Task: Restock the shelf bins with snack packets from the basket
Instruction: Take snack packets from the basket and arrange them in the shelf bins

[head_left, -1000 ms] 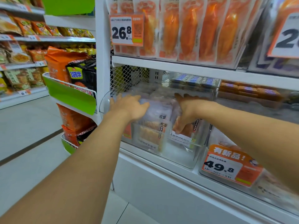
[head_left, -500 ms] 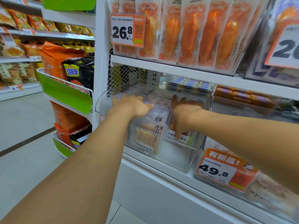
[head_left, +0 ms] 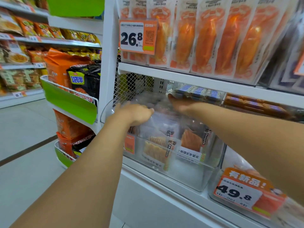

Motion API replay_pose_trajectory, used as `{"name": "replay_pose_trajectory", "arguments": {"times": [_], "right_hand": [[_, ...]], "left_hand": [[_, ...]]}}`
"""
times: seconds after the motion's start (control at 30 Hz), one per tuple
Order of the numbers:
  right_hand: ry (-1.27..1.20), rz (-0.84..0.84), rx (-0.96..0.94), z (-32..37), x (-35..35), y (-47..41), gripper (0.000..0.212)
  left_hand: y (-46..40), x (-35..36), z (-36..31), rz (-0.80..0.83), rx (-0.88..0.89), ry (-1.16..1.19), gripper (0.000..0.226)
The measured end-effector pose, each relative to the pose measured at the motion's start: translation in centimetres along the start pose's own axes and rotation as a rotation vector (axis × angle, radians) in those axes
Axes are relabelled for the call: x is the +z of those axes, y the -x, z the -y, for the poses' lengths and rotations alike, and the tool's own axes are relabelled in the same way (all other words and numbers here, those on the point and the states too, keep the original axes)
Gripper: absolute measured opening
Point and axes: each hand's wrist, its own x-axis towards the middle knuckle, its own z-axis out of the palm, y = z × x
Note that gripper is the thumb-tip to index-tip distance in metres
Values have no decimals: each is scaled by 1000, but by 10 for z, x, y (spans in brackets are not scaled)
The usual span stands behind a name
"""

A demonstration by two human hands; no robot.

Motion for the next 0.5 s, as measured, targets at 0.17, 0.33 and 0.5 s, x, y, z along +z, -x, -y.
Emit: {"name": "replay_pose_trajectory", "arguments": {"times": [0.17, 0.33, 0.5], "right_hand": [[243, 144, -258, 39, 37, -12, 64], [189, 67, -248, 45, 32, -32, 77], [262, 117, -166, 39, 35, -43, 82]], "left_hand": [[-2, 1, 7, -159, -15, -11, 45], [-7, 3, 11, -107, -57, 4, 47], [-11, 9, 15, -125, -35, 29, 51]]}}
